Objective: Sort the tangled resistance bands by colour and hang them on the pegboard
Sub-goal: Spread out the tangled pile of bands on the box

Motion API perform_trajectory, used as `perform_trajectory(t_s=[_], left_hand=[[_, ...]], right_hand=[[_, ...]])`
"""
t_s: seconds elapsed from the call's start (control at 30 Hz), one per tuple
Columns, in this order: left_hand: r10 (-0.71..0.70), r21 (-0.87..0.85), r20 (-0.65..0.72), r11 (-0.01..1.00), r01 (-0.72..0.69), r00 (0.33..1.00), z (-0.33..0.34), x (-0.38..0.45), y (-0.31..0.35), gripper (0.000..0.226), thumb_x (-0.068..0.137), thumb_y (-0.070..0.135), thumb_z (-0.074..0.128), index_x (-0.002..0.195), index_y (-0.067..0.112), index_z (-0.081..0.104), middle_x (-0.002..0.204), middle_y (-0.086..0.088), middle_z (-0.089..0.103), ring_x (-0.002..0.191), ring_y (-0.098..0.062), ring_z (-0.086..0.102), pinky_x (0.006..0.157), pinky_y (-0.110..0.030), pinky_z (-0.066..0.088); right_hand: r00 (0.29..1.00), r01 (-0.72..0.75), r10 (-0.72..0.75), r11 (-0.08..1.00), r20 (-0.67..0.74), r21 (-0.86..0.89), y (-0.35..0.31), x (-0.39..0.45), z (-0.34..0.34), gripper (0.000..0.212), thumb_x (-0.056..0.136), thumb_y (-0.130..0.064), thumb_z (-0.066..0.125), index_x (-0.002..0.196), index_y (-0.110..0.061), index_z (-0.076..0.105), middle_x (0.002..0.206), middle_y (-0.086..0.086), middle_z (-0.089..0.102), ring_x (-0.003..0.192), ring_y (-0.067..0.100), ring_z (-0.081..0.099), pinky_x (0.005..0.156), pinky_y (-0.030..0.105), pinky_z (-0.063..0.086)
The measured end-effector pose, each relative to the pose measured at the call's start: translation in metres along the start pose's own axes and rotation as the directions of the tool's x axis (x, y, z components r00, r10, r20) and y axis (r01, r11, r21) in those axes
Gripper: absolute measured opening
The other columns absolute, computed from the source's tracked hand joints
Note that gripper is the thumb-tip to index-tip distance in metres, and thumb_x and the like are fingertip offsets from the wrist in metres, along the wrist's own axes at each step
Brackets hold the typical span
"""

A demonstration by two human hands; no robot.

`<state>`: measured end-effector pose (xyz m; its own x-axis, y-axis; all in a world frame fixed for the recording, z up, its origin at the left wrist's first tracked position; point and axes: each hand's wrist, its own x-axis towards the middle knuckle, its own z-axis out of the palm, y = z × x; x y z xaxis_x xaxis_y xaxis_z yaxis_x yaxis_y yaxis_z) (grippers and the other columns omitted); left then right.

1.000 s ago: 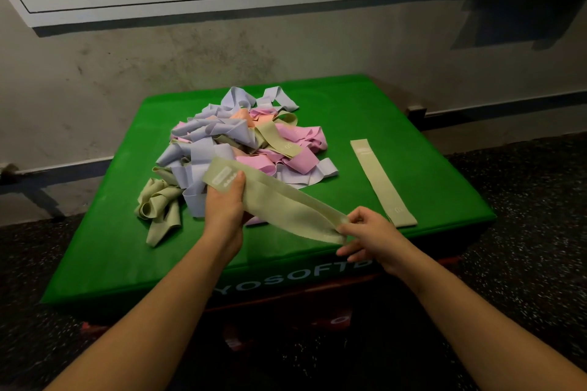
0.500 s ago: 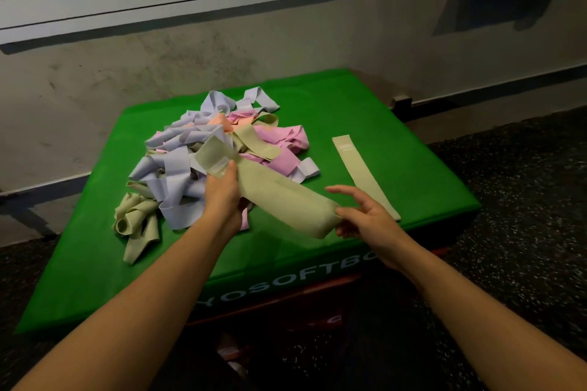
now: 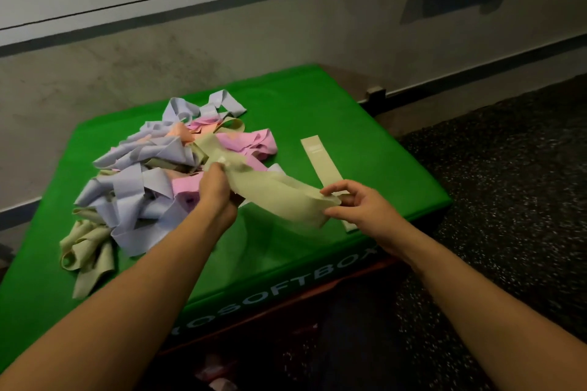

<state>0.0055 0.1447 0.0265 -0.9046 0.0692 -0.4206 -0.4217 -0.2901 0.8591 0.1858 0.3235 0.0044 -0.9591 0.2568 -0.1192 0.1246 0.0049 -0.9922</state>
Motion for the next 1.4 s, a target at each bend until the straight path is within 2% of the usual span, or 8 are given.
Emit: perform_trajectory(t_s=[0.13,0.3,0.43,0.5,0.77,0.9,1.27,1.4], left_hand=[[-0.003,0.005,0.022,1.000,0.003,1.000,0.023,0.009,-0.003,0.014,0.097,0.008,0.043,0.093,0.018,0.053,0.102,-0.013,0.065,0.089,-0.026,0.064,0.085,-0.049,0.057],[0.037,0.148,0.120,0.988,-0.055,0.992,0.050,0.021,-0.010,0.022,0.105,0.021,0.045,0.126,0.018,0.046,0.109,-0.009,0.058,0.090,-0.022,0.061,0.045,-0.033,0.057],[0.055,0.183,0.143,0.980,-0.081,0.988,0.067,0.041,-0.020,0.039,0.103,0.018,0.048,0.141,0.020,0.039,0.123,-0.011,0.055,0.103,-0.025,0.060,0.068,-0.040,0.061],[0.056,0.203,0.143,0.976,-0.084,0.988,0.078,0.051,-0.025,0.044,0.103,0.016,0.049,0.144,0.021,0.034,0.121,-0.010,0.053,0.102,-0.023,0.060,0.080,-0.043,0.059],[-0.005,0.332,0.221,0.941,-0.071,0.975,0.128,0.085,-0.046,0.037,0.098,0.002,0.053,0.132,0.011,0.043,0.127,-0.013,0.053,0.106,-0.026,0.058,0.068,-0.036,0.055],[0.032,0.487,0.262,0.859,-0.161,0.965,0.145,0.101,-0.051,0.045,0.095,0.003,0.059,0.133,0.018,0.041,0.125,-0.012,0.052,0.096,-0.023,0.057,0.076,-0.039,0.057],[0.157,0.780,0.412,0.449,-0.436,0.898,0.159,0.131,-0.082,0.016,0.096,0.016,0.060,0.111,0.019,0.055,0.114,-0.007,0.061,0.101,-0.023,0.059,0.095,-0.040,0.052],[0.152,0.796,0.443,0.387,-0.466,0.884,0.157,0.140,-0.085,0.037,0.094,0.013,0.063,0.131,0.015,0.054,0.131,-0.007,0.058,0.112,-0.020,0.056,0.105,-0.037,0.047]], right_hand=[[0.996,0.065,-0.068,0.997,-0.062,-0.035,0.004,0.006,-0.018,0.042,0.088,0.000,0.068,0.109,-0.036,0.068,0.089,0.013,0.075,0.085,0.022,0.069,0.073,0.025,0.055],[0.997,0.038,-0.042,0.997,-0.057,-0.070,0.005,0.011,-0.046,0.027,0.093,0.001,0.060,0.103,-0.021,0.072,0.102,-0.006,0.073,0.090,-0.001,0.067,0.077,0.015,0.050],[0.994,0.032,-0.021,0.994,0.111,-0.101,0.005,0.008,-0.068,0.044,0.089,0.013,0.052,0.118,-0.018,0.065,0.116,0.001,0.071,0.075,-0.005,0.065,0.062,0.012,0.049],[0.993,0.082,-0.064,0.979,0.102,-0.185,0.011,0.013,-0.074,0.038,0.088,0.007,0.062,0.112,-0.021,0.068,0.114,0.003,0.072,0.089,0.001,0.069,0.076,0.018,0.056],[0.869,0.429,-0.491,0.691,0.057,-0.582,0.036,0.031,-0.093,0.014,0.080,-0.030,0.067,0.087,-0.018,0.069,0.117,-0.012,0.054,0.107,0.005,0.053,0.091,0.014,0.039],[0.846,0.494,-0.489,0.573,0.210,-0.654,0.041,0.039,-0.097,0.016,0.085,-0.029,0.063,0.099,-0.025,0.070,0.096,-0.018,0.065,0.086,-0.001,0.055,0.077,0.022,0.049],[0.823,0.561,-0.355,0.392,0.443,-0.729,0.076,0.039,-0.103,0.014,0.086,-0.036,0.066,0.099,-0.032,0.069,0.103,-0.013,0.063,0.093,0.009,0.054,0.078,0.034,0.047],[0.808,0.578,-0.361,0.332,0.466,-0.746,0.079,0.038,-0.105,0.019,0.087,-0.040,0.064,0.103,-0.032,0.069,0.107,-0.009,0.061,0.092,0.010,0.054,0.076,0.033,0.045]])
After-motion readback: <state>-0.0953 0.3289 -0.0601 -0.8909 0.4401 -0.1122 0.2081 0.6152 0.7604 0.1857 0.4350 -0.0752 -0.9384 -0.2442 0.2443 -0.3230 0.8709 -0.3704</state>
